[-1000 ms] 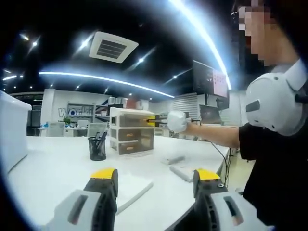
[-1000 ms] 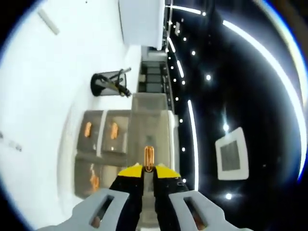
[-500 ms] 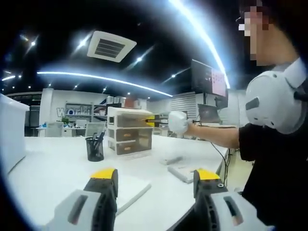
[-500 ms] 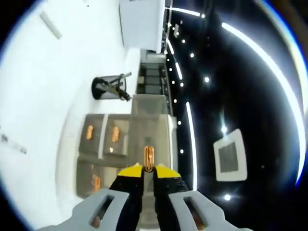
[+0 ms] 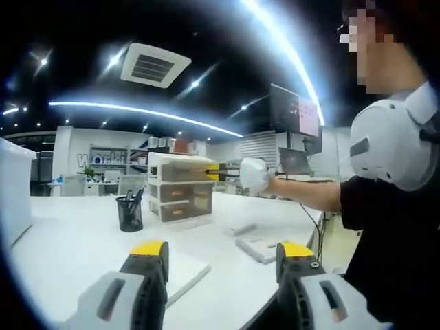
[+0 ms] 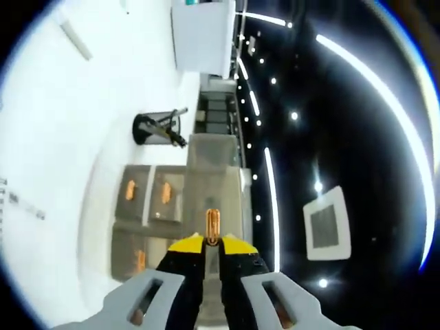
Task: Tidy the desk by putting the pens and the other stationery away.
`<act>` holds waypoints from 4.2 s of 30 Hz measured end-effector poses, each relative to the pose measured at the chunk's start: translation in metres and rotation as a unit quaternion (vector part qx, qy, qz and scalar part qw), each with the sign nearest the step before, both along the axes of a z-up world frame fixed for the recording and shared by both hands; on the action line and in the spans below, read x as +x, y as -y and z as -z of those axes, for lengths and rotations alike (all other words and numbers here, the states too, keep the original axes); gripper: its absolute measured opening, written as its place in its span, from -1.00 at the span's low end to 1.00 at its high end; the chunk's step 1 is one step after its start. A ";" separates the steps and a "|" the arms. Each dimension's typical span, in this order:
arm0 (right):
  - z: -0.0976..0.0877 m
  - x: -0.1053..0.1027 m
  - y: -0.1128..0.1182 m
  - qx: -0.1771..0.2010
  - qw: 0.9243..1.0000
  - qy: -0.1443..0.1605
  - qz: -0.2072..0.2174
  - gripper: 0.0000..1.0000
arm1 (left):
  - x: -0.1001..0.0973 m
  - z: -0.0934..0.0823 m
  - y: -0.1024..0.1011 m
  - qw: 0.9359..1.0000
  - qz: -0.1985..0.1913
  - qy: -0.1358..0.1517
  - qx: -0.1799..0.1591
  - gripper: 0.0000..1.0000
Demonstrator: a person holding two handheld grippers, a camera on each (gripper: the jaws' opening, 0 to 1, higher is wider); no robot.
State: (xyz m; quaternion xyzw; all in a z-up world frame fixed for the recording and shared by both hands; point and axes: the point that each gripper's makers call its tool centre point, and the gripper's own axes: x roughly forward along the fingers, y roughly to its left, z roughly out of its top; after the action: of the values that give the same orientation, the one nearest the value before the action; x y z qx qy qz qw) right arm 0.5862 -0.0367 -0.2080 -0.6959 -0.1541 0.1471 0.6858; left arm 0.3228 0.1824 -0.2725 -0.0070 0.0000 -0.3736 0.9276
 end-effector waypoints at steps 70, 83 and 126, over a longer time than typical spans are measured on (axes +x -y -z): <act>0.017 -0.051 0.028 0.194 0.974 -0.120 0.001 -0.49 | 0.000 0.011 0.006 1.000 0.019 -0.011 -0.012 0.26; 0.033 -0.074 0.055 0.348 0.913 -0.214 -0.010 -0.18 | 0.003 0.011 0.012 1.000 0.026 -0.013 -0.004 0.26; 0.068 -0.205 0.129 0.605 0.738 -0.299 0.008 0.06 | 0.005 0.014 0.020 0.999 0.031 -0.018 0.004 0.26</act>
State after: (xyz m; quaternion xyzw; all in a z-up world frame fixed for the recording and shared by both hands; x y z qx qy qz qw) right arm 0.3814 -0.1662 -0.2757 -0.0554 0.0080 0.2179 0.9744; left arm 0.3279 0.1624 -0.2869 -0.0099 0.0184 -0.4020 0.9154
